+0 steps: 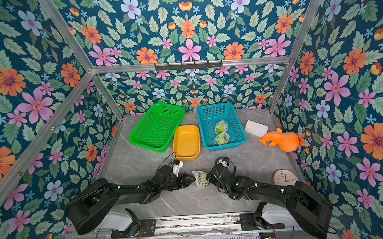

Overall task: Sleeve custard apples in foam nets
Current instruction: Put on the foam net on the custard apple.

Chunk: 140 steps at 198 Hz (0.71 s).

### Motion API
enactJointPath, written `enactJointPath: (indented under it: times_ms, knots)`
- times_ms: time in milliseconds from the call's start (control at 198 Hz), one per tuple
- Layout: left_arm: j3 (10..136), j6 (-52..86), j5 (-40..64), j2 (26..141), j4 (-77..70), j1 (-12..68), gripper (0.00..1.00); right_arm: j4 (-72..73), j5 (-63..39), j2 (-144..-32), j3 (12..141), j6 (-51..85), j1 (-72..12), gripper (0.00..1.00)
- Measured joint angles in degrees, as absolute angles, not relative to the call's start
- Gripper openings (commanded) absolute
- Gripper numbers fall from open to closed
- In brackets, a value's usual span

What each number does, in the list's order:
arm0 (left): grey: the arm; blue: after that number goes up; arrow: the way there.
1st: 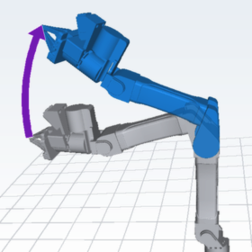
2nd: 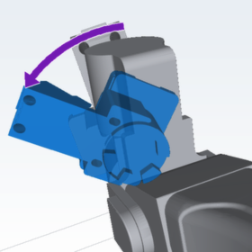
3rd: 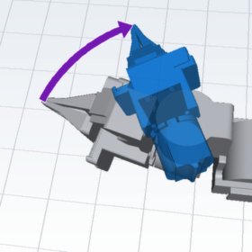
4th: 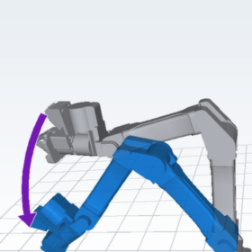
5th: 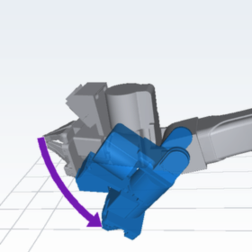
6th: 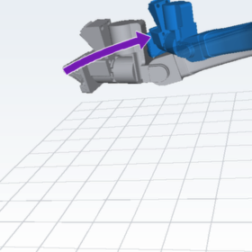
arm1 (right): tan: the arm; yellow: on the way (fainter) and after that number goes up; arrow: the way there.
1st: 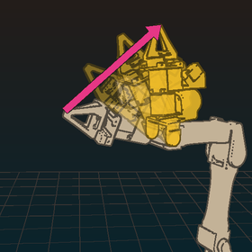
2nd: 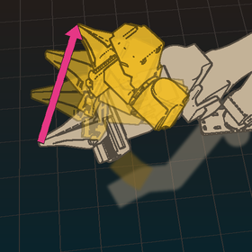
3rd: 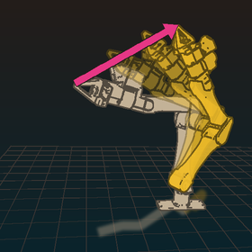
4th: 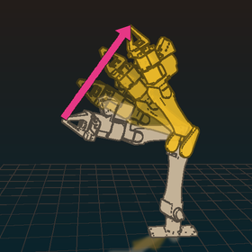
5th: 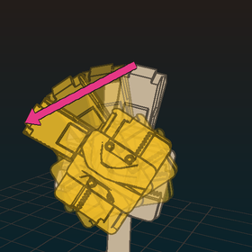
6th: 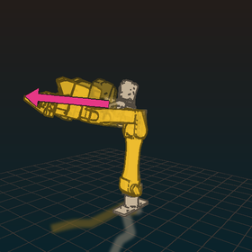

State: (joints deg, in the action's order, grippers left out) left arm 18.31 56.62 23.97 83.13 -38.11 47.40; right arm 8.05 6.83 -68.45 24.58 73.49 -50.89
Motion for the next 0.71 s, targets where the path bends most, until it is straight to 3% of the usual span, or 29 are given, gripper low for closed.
enactJointPath:
  times_ms: [540,591,707]
  knots:
    - [17.93,56.84,24.27,84.42,-39.03,47.37,0.5,4.71,8.75,-70.57,22.92,74.48,-52.45,0.0]
    - [17.93,56.84,24.29,84.62,-39.03,47.4,0.5,4.71,8.73,-71.02,22.94,74.48,-52.45,0.06]
    - [17.34,57.04,24.25,84.68,-39.22,47.4,0.5,4.67,8.71,-70.98,23.11,74.3,-52.51,0.1]
